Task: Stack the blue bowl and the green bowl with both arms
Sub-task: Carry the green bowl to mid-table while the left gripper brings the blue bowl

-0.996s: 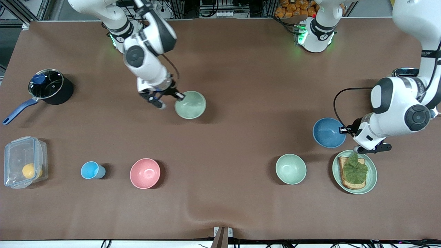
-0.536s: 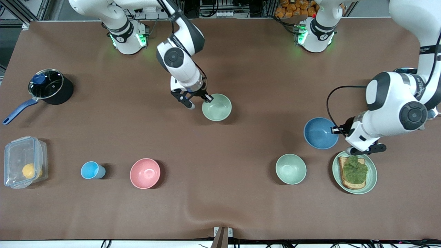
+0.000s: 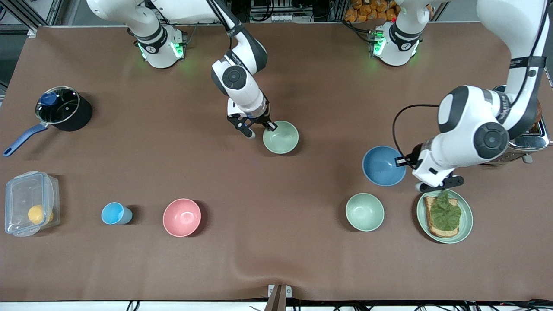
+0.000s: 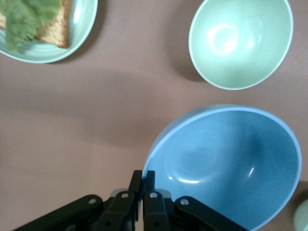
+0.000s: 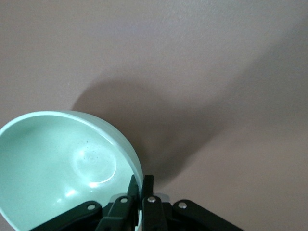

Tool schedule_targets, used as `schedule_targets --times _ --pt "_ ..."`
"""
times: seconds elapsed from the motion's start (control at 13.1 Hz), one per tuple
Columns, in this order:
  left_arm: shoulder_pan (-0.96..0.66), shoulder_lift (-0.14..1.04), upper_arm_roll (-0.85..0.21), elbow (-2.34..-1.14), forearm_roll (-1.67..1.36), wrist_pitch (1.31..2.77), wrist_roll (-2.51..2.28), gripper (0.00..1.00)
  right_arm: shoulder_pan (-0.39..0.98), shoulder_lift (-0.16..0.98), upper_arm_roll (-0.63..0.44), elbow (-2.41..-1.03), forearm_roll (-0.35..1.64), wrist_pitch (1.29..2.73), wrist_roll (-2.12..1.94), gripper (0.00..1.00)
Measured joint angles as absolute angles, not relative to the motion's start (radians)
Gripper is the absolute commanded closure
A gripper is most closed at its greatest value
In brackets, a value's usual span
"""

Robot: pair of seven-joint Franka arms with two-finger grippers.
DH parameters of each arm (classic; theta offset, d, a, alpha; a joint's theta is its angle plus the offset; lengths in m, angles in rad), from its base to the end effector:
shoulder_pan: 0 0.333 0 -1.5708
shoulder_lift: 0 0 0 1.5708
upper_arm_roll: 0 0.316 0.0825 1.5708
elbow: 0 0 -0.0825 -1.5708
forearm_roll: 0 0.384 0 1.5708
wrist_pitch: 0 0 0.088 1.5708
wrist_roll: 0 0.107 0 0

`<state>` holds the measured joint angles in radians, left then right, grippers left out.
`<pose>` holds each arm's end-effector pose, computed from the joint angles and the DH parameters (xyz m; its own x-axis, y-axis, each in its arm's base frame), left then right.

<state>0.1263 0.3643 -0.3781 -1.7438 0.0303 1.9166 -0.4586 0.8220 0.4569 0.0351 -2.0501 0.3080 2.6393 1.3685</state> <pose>0.6123 -0.1361 0.3658 0.9607 0.1984 -0.1940 0.2063 -0.9782 0.0217 0.4042 0.4541 0.2247 0.7112 -0.6822 -0.1697 -0.7027 -0.6975 -0.1405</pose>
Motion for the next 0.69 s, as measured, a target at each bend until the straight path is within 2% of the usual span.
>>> schedule_targets --times 0.54,0.61,0.69 --pt "0.114 0.371 -0.411 -1.744 0.03 1.916 -0.513 1.0 0.834 0.492 0.035 -2.037 0.308 2.677 1.386 1.0" --pt "0.114 0.371 -0.415 -1.744 0.03 1.916 -0.513 1.0 0.835 0.495 0.035 -2.035 0.308 2.679 1.386 0.73" --pt "0.114 0.371 -0.417 -1.744 0.03 1.916 -0.513 1.0 0.835 0.495 0.035 -2.032 0.308 2.679 1.387 0.28"
